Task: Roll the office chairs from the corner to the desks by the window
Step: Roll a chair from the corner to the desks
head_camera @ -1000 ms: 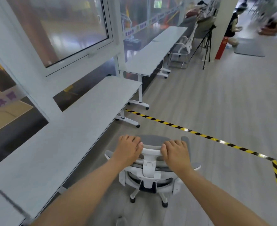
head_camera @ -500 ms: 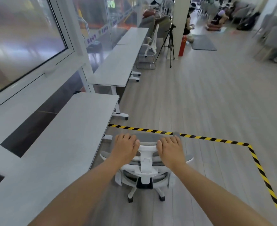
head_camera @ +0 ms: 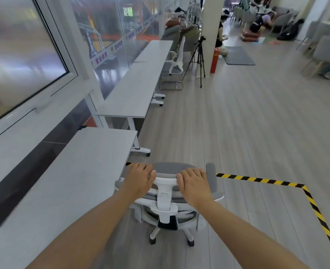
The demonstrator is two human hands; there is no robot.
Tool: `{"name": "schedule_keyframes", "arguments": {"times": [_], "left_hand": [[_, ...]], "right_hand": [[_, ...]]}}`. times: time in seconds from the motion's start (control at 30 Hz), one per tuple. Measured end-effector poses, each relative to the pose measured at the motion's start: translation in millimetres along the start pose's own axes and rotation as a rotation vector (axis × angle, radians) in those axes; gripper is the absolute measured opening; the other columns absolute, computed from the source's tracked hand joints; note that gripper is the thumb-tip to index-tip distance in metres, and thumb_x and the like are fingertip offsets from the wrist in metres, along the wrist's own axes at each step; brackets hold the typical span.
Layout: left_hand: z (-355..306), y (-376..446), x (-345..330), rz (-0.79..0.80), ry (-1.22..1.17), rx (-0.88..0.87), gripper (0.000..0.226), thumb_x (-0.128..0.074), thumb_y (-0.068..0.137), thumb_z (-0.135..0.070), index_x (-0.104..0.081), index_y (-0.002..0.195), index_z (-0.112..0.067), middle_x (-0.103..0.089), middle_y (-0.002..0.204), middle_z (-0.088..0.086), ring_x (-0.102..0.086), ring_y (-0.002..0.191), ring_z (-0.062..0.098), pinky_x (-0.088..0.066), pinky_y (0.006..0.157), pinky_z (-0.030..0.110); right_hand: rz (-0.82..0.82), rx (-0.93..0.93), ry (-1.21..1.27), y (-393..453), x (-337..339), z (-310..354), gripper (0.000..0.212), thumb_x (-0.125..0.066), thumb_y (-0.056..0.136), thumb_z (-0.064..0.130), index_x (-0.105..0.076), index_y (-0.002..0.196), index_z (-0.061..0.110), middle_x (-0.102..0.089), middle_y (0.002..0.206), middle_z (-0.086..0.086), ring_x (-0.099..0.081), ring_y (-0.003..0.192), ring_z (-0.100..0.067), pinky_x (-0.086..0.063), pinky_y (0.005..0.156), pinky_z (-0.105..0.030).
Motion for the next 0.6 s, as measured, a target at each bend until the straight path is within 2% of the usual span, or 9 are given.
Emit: {"name": "schedule_keyframes", "arguments": {"times": [0.33, 0.43, 0.53, 0.6], "left_hand": [[17, 36, -5, 0.081, 0.054, -0.044, 0.045, -0.022, 0.099, -0.041, -0.062, 0.093, -0.021, -0.063, 0.087, -0.001, -0.053, 0.083, 0.023, -0.044, 0.085, 0.040], [13, 39, -3, 0.132, 0.070, -0.087, 0.050, -0.016, 0.099, -0.043, -0.062, 0.099, -0.023, -0.064, 0.095, -0.002, -0.054, 0.088, 0.021, -0.042, 0.088, 0.038], [-3, 42, -3, 0.221, 0.060, -0.158, 0.044, -0.021, 0.102, -0.042, -0.061, 0.107, -0.025, -0.065, 0.104, -0.002, -0.057, 0.095, 0.023, -0.040, 0.088, 0.039], [-27, 43, -1, 0.250, 0.039, -0.232, 0.042, -0.024, 0.103, -0.043, -0.060, 0.113, -0.023, -0.065, 0.109, 0.000, -0.058, 0.097, 0.025, -0.041, 0.087, 0.039]], "right_hand": [[0.020, -0.056, 0.006, 30, -5, 3, 0.049, -0.013, 0.103, 0.042, -0.059, 0.101, 0.024, -0.060, 0.100, 0.004, -0.051, 0.099, -0.022, -0.032, 0.106, -0.040], [0.031, -0.093, -0.003, 26, 3, 5, 0.051, -0.012, 0.101, 0.045, -0.059, 0.108, 0.025, -0.061, 0.107, 0.005, -0.050, 0.105, -0.021, -0.029, 0.108, -0.039], [0.051, -0.145, 0.019, 7, 15, 3, 0.043, -0.019, 0.102, 0.046, -0.051, 0.121, 0.026, -0.053, 0.124, 0.005, -0.046, 0.120, -0.020, -0.037, 0.106, -0.041], [0.049, -0.203, 0.025, -13, 29, -3, 0.039, -0.022, 0.102, 0.045, -0.048, 0.124, 0.025, -0.049, 0.129, 0.003, -0.047, 0.121, -0.022, -0.042, 0.098, -0.041]]}}
Point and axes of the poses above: each hand's wrist, its own y-axis towards the middle knuckle, its own x-axis out of the back of the hand, z = x × y, the point moved 5 cm from there along y, towards the middle knuckle
